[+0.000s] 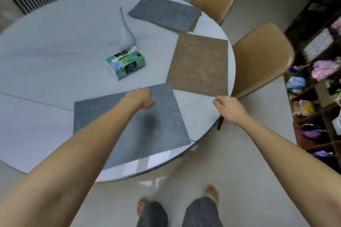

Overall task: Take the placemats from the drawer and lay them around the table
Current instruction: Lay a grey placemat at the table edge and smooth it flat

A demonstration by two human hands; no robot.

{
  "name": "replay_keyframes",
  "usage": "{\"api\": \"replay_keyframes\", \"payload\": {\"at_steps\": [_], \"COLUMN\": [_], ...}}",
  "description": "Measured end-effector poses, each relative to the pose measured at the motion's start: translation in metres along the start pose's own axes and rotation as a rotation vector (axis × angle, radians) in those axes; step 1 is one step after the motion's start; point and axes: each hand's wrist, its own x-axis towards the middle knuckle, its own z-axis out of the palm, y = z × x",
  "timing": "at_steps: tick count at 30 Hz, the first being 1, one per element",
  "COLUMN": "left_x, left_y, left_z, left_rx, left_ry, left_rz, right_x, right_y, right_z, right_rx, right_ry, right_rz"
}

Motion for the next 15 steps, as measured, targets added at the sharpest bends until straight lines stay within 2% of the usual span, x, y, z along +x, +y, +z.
{"api": "replay_keyframes", "payload": {"at_steps": [4, 8, 15], "left_x": [0.022, 0.037, 0.06], "left_y": [0.07, 0.12, 0.147], "left_z": [-0.045, -0.077, -0.109], "left_rx": [-0.034, -0.071, -0.09], "left_ry": [0.106, 0.167, 0.222], "left_rz": [0.075, 0.044, -0.038], "right_x": [0.032, 0.065, 0.138], "right_y": [0.038, 0.063, 0.057], "right_z": [-0.06, -0.103, -0.145], "right_rx": [0.032, 0.019, -0.079], "right_ry": [0.0, -0.006, -0.015], "right_rz": [-0.009, -0.068, -0.194]}}
